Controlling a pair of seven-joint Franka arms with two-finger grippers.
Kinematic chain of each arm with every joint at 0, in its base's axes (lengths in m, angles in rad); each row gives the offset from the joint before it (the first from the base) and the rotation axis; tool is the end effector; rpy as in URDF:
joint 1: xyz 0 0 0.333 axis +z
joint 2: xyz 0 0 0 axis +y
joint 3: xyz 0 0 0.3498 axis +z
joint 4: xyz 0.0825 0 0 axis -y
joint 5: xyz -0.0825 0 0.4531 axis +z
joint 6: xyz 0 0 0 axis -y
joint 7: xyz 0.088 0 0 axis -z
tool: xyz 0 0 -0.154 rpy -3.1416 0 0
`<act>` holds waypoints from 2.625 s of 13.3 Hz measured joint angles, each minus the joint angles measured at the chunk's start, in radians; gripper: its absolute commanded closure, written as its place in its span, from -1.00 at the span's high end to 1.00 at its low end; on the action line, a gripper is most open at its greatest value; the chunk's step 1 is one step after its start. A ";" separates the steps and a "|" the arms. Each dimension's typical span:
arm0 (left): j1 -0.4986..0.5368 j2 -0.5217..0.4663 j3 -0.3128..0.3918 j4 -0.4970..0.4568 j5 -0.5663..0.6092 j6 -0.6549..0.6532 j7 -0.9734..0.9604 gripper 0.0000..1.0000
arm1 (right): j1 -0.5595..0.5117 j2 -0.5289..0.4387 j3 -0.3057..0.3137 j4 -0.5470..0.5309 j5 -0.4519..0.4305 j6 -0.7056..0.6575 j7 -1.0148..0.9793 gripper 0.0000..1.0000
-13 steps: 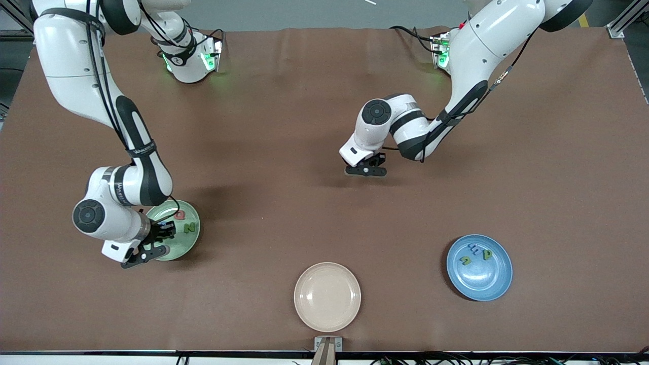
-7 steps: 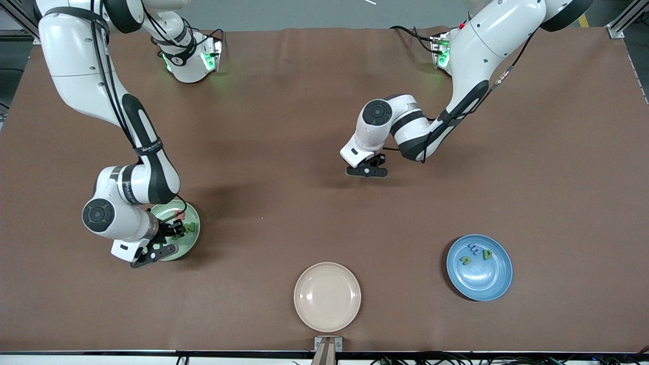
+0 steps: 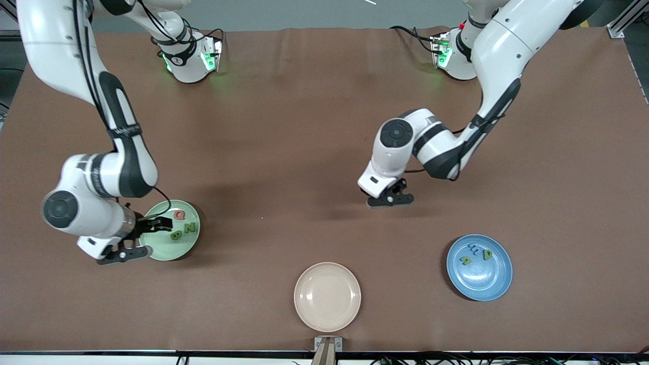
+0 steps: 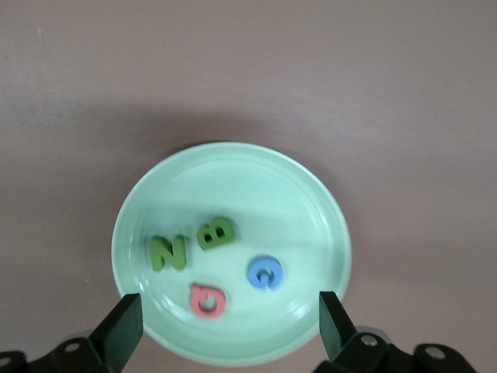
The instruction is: Sort upper and lower case letters into plates
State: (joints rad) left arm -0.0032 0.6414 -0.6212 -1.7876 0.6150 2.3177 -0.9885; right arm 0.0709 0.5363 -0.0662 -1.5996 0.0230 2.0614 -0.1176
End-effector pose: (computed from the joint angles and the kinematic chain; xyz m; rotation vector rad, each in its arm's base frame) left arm 0.6203 -0.3836 0.1860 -3.1058 -0.0779 -0.1698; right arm 0.7528 0.0102 0.2592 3.1238 0.1857 -0.1158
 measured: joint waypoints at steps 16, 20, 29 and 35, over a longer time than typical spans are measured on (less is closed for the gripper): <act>0.417 0.088 0.025 0.079 0.000 0.071 0.753 -0.88 | -0.074 -0.179 -0.005 0.204 -0.004 -0.385 0.053 1.00; 0.416 0.124 0.049 0.080 0.006 0.118 0.754 -0.84 | -0.074 -0.184 0.000 0.225 -0.003 -0.442 0.053 1.00; 0.411 0.156 0.065 0.099 0.009 0.153 0.757 0.53 | -0.083 -0.341 -0.001 0.121 0.001 -0.514 0.052 1.00; 0.414 0.145 0.034 0.138 0.009 0.148 0.757 1.00 | -0.083 -0.501 0.007 -0.087 0.001 -0.423 0.051 1.00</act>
State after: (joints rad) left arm 0.4106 0.7862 -0.5870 -1.6498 0.6238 2.4653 -0.2314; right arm -0.0123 0.0353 -0.0591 -1.6870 0.0241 1.6384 -0.0665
